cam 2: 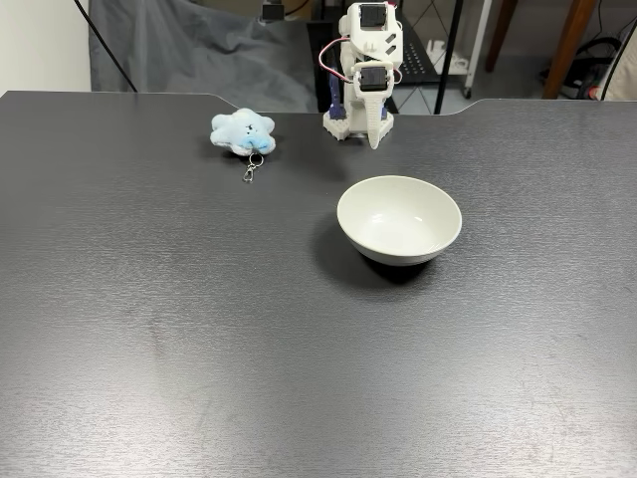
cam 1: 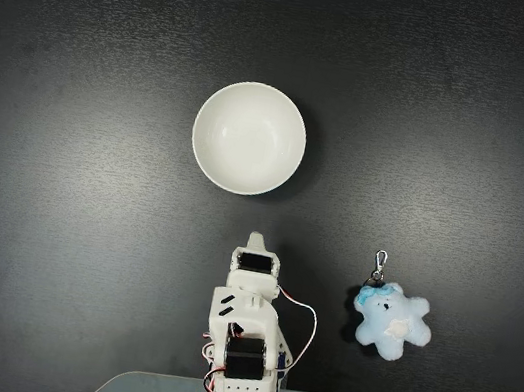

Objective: Grasp a skyblue doll and put it in the white bowl.

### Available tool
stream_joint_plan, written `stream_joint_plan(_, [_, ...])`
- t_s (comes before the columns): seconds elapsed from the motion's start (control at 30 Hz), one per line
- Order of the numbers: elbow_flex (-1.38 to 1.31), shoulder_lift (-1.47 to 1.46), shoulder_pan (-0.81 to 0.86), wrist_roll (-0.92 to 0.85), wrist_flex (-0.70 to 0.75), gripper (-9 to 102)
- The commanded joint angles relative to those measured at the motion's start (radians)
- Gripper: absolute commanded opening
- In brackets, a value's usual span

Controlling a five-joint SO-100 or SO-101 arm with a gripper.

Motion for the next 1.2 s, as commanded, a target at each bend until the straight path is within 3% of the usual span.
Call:
stream_joint_plan(0.0, [-0.009, 0.006, 0.009, 0.011, 0.002, -1])
stream_joint_plan(0.73, [-0.02, 0.006, -0.006, 0.021, -0.026, -1])
stream_joint_plan(0.97, [-0.276, 0.006, -0.005, 0.023, -0.189, -1])
stream_joint_plan(1.17, [-0.545, 0.005, -0.005, 0.021, -0.19, -1])
